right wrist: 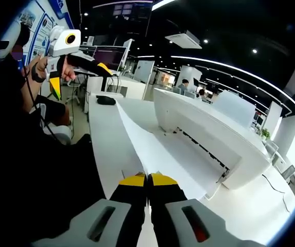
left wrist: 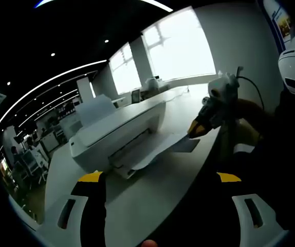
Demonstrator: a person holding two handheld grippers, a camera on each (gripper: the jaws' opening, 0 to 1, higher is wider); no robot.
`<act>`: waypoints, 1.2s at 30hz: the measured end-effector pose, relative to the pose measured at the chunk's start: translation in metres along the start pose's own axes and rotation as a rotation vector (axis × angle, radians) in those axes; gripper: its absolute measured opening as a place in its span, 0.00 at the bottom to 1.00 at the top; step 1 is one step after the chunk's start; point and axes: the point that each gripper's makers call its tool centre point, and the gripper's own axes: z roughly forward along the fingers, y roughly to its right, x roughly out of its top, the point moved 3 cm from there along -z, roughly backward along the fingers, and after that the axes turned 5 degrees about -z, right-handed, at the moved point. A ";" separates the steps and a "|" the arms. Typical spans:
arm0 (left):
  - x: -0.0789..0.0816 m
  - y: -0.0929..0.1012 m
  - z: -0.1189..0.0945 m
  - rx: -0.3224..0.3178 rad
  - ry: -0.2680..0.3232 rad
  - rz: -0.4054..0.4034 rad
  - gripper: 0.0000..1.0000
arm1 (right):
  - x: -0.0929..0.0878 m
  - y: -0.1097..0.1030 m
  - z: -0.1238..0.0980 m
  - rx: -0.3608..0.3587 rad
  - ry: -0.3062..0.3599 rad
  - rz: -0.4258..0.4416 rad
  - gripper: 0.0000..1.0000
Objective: Remove the paper from the printer output slot and place it on top of the printer
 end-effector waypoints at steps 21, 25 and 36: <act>0.000 0.000 0.000 0.000 -0.001 -0.001 0.89 | 0.003 0.001 -0.003 -0.015 0.009 -0.008 0.00; 0.000 0.000 0.000 0.001 -0.001 0.000 0.89 | 0.006 0.002 -0.004 -0.020 0.017 -0.007 0.00; 0.000 -0.001 -0.001 0.004 0.000 -0.001 0.89 | 0.013 0.005 -0.009 -0.038 0.039 -0.008 0.00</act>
